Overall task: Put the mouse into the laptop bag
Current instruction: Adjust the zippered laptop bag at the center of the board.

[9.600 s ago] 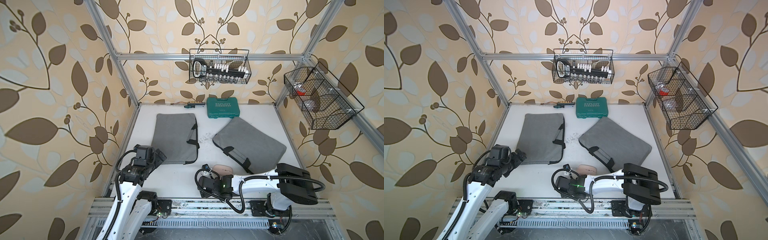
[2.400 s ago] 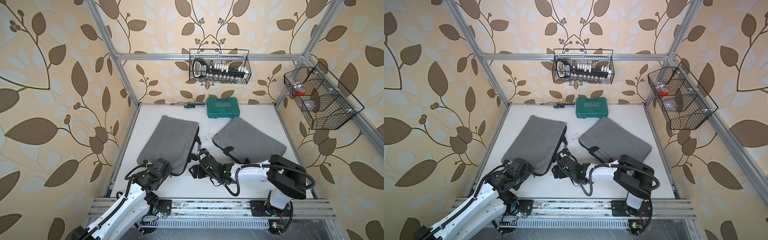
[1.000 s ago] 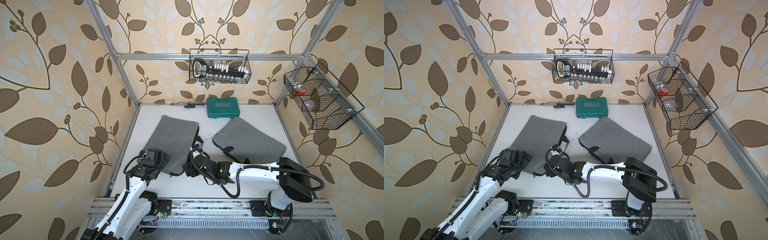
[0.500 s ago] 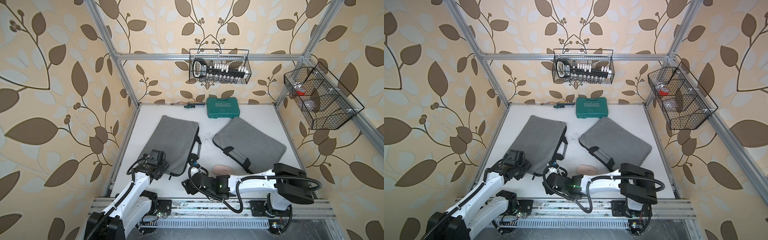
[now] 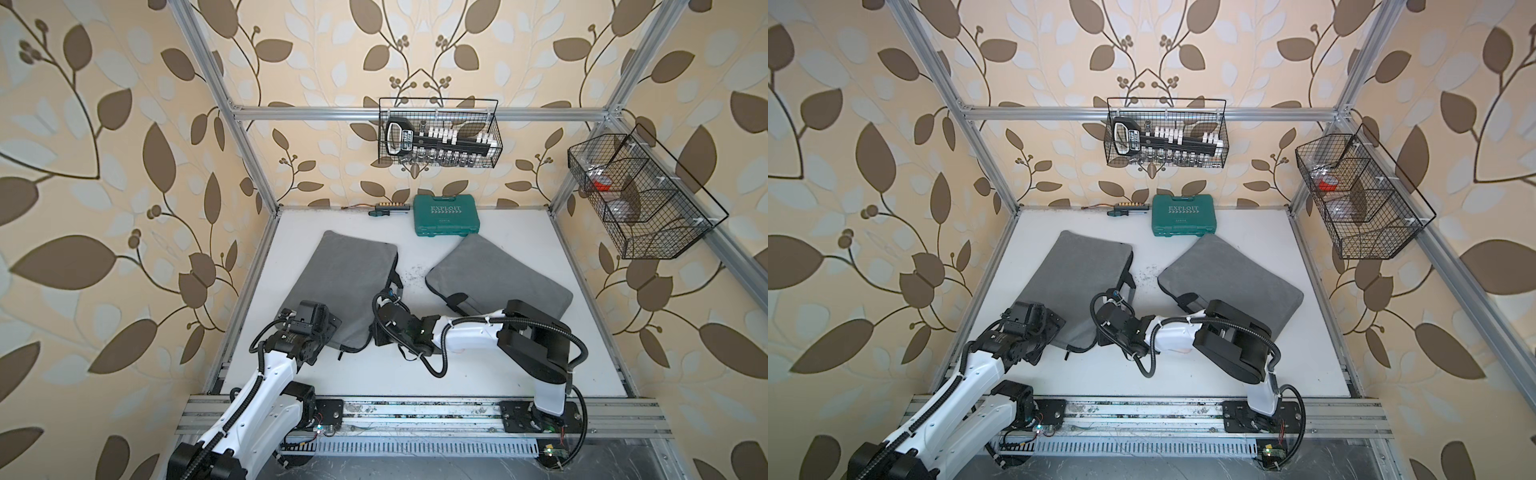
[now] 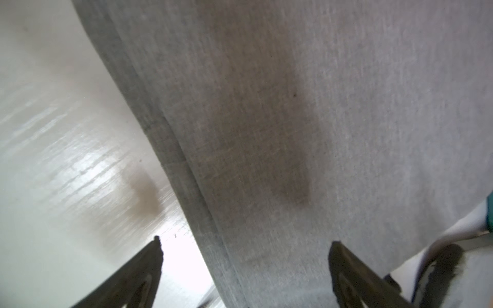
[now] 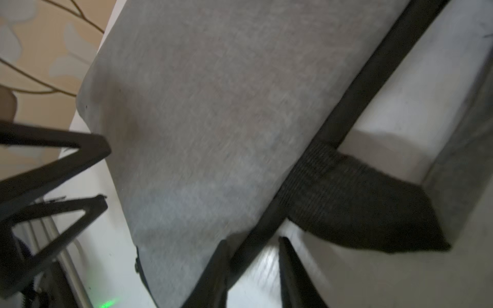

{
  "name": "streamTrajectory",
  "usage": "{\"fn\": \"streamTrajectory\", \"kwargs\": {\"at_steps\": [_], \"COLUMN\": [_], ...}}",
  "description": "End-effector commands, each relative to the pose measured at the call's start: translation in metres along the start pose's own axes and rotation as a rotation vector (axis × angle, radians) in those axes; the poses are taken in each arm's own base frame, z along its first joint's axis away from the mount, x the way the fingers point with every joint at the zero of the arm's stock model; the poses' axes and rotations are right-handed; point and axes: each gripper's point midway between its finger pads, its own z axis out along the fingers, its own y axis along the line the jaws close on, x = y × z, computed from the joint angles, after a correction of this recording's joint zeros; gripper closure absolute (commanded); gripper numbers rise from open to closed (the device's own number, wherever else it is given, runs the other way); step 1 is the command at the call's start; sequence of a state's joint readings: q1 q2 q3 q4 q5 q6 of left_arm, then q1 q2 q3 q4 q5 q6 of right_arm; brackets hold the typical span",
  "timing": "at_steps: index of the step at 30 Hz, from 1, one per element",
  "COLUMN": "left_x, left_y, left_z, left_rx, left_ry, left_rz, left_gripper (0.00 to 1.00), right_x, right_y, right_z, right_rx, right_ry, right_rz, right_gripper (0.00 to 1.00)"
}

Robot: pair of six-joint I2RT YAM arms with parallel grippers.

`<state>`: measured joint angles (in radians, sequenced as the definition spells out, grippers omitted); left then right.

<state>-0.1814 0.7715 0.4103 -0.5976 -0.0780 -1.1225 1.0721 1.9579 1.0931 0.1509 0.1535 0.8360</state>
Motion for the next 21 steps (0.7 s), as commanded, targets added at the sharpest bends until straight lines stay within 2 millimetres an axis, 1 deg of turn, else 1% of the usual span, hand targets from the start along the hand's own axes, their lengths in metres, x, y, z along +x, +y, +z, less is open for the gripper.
{"fn": "streamTrajectory", "kwargs": {"at_steps": [1, 4, 9, 11, 12, 15, 18, 21], "left_x": [0.001, 0.005, 0.007, 0.007, 0.007, 0.004, 0.001, 0.001], "left_y": [0.004, 0.007, 0.009, 0.009, 0.010, 0.012, 0.019, 0.017], "left_z": [-0.005, 0.000, 0.009, 0.012, 0.012, 0.013, 0.010, 0.009], "left_rx": [-0.010, -0.004, 0.007, 0.000, -0.006, -0.033, -0.076, -0.057], "left_ry": [0.012, 0.024, 0.022, 0.022, 0.022, 0.009, -0.005, -0.006], "left_rz": [-0.024, -0.036, -0.056, -0.059, -0.058, -0.050, -0.047, -0.048], "left_gripper": [0.01, 0.01, 0.01, 0.01, 0.01, 0.01, 0.01, 0.01], "right_x": [-0.012, -0.024, -0.049, -0.059, -0.062, -0.067, -0.077, -0.089], "right_y": [-0.005, -0.010, -0.005, -0.002, -0.003, -0.009, -0.010, -0.004], "right_z": [0.015, 0.020, 0.016, 0.020, 0.023, 0.032, 0.038, 0.040], "right_rx": [0.004, 0.037, 0.033, 0.017, 0.020, 0.027, 0.035, 0.032], "right_ry": [0.015, 0.011, -0.034, -0.033, -0.030, -0.031, -0.034, -0.049], "right_rz": [-0.001, -0.015, -0.048, -0.051, -0.045, -0.027, -0.027, -0.055], "right_gripper": [0.73, 0.74, 0.70, 0.80, 0.82, 0.85, 0.87, 0.87]}}
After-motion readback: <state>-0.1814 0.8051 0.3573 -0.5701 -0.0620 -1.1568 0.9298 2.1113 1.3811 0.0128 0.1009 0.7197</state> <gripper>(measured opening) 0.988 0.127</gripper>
